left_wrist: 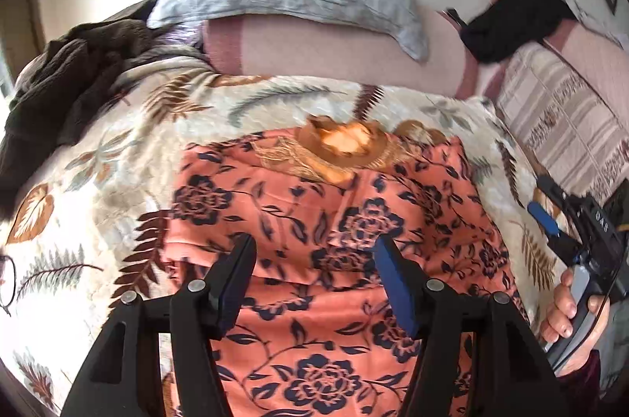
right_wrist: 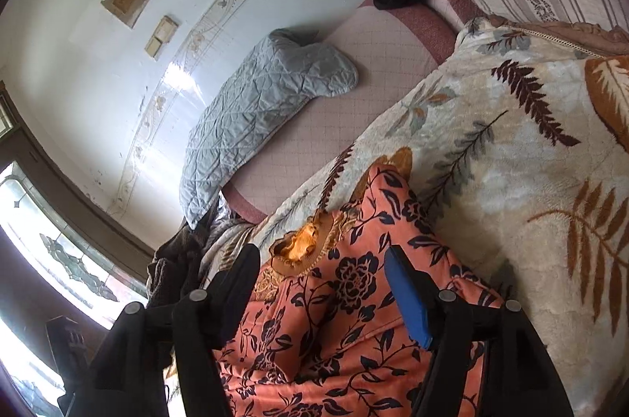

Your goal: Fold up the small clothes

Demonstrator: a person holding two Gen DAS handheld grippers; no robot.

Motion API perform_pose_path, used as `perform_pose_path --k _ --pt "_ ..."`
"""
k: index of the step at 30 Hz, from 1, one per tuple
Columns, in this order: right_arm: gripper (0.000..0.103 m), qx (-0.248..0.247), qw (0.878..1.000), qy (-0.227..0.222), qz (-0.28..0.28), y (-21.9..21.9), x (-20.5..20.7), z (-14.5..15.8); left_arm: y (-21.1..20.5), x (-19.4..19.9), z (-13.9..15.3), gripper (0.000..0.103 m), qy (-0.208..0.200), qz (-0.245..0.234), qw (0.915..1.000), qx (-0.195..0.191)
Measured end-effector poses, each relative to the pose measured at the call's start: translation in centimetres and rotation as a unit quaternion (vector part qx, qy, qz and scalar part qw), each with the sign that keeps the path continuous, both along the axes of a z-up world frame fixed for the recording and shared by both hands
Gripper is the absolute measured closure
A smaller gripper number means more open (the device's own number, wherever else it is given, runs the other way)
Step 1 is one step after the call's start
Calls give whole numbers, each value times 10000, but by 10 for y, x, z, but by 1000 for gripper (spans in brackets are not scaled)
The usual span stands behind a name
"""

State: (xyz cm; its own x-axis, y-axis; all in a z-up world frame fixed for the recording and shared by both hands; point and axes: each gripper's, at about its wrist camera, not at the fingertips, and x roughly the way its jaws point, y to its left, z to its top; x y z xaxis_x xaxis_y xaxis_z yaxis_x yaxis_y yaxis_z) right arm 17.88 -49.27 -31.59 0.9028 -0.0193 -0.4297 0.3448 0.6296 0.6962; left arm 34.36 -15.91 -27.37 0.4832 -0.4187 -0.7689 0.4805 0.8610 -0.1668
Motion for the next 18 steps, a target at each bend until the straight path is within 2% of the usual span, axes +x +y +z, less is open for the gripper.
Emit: perform_pose_path --k 2,5,8,11,14,15,17,18 --pt "34 -160 9995 177 230 12 10 -5 32 17 -6 38 -86 498 9987 -70" --pt "34 -508 9948 530 711 37 28 -14 68 44 -25 38 53 1178 9927 -233" --pt "37 -938 9856 908 1077 65 45 -24 85 69 -47 38 197 1513 9873 -442" --pt "38 -1364 9741 1387 1152 82 60 -32 90 90 -69 38 381 1695 9832 -565" --pt "38 -2131 9494 1770 1480 111 78 -27 90 107 -92 38 556 1828 9803 -494" --pt "38 -2401 9379 1906 1623 122 86 -25 89 111 -100 38 669 1835 9800 -386" --pt "38 -3108 9043 2287 1823 146 105 -24 85 119 -115 38 858 1733 9811 -67" --pt "38 -3421 8863 2447 1940 156 115 -25 82 121 -120 38 824 1662 9826 45"
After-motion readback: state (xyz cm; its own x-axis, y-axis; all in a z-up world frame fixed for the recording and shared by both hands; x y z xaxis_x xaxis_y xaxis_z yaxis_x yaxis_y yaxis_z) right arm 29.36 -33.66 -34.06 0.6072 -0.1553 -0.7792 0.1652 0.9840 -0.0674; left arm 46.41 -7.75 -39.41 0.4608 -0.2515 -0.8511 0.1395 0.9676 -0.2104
